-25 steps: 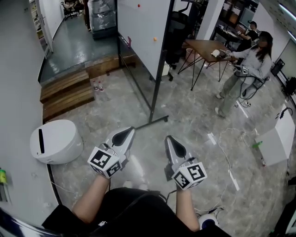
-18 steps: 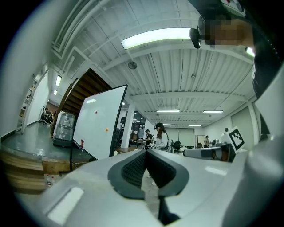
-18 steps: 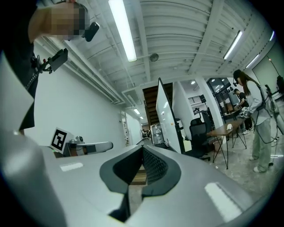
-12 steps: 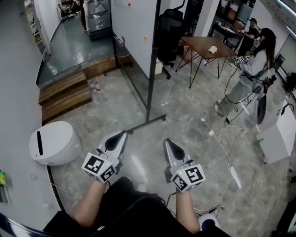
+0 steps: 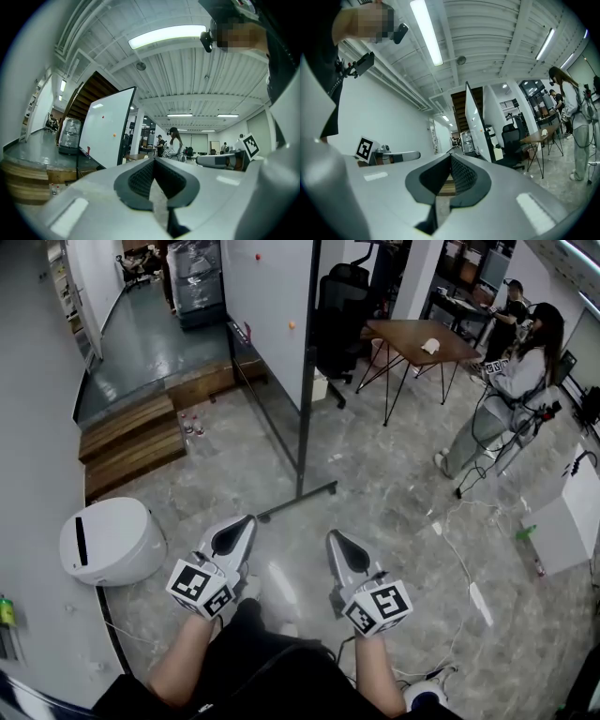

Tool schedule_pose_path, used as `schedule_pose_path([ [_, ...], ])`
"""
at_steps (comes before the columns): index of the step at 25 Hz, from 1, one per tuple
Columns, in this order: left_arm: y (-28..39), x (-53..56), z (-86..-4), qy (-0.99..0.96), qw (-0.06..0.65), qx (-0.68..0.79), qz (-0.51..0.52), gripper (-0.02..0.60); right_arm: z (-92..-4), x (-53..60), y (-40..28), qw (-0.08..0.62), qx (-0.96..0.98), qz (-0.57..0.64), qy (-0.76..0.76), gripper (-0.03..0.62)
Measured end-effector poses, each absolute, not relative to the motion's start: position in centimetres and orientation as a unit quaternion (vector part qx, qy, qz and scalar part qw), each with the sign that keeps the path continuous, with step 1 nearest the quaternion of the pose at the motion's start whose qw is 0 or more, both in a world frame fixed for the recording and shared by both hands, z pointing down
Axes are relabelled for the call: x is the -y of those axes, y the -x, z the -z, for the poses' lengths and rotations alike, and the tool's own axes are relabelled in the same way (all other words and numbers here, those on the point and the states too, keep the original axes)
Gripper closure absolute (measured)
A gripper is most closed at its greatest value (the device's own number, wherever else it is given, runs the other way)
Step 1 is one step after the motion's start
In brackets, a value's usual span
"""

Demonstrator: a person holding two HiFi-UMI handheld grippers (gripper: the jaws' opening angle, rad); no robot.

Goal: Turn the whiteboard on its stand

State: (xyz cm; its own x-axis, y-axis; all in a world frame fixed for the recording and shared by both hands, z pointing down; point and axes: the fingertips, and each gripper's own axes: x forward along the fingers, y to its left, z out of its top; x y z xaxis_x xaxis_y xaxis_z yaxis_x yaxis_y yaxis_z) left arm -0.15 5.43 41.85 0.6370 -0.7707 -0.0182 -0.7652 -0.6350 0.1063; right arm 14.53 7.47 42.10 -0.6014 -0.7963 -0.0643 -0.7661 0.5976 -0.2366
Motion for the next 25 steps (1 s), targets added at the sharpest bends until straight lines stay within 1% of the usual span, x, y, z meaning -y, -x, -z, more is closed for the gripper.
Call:
schedule_pose_path([
  [8, 0.2, -3.1, -41.8, -0.911, 0.041, 0.409, 0.035, 0.578, -42.2, -5.1, -14.1, 0.073, -0.884, 0.081, 0.454, 0.586],
  [18, 2.9, 5.6, -40.4, -0.927, 0.047, 0.371, 0.041, 0.578, -40.6, 2.7, -10.8, 0.058, -0.868, 0.074, 0.488, 0.586],
  [25, 5.3, 10.8, -39.6, -0.941, 0.039, 0.333, 0.046, 0.578, -39.4, 7.6, -7.6, 0.062, -0.857, 0.067, 0.508, 0.586],
])
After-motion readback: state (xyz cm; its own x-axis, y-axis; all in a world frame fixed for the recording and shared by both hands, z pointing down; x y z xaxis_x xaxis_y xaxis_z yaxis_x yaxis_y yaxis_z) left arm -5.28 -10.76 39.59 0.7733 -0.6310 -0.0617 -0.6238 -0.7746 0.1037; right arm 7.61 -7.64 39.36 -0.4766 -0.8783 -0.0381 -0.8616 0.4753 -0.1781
